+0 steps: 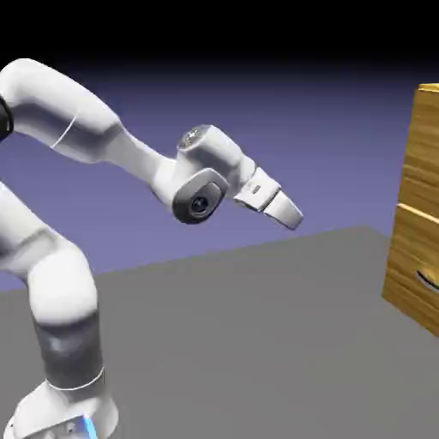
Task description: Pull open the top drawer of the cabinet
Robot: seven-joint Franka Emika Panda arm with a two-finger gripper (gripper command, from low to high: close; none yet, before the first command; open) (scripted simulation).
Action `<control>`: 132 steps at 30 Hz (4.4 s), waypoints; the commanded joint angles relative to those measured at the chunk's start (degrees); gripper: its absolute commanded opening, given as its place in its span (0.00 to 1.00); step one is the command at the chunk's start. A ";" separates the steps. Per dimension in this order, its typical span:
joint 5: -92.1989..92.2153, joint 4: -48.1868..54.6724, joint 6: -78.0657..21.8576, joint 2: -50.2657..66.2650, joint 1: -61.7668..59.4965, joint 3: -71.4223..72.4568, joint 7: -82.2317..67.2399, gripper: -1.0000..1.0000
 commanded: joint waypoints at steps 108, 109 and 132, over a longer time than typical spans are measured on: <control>154.56 64.30 -25.75 -13.52 -122.56 100.10 -198.09 0.00; 154.65 62.22 -26.30 -12.63 -120.84 99.03 -198.92 0.00; 151.72 24.19 -34.85 -9.30 -78.16 63.79 -204.83 1.00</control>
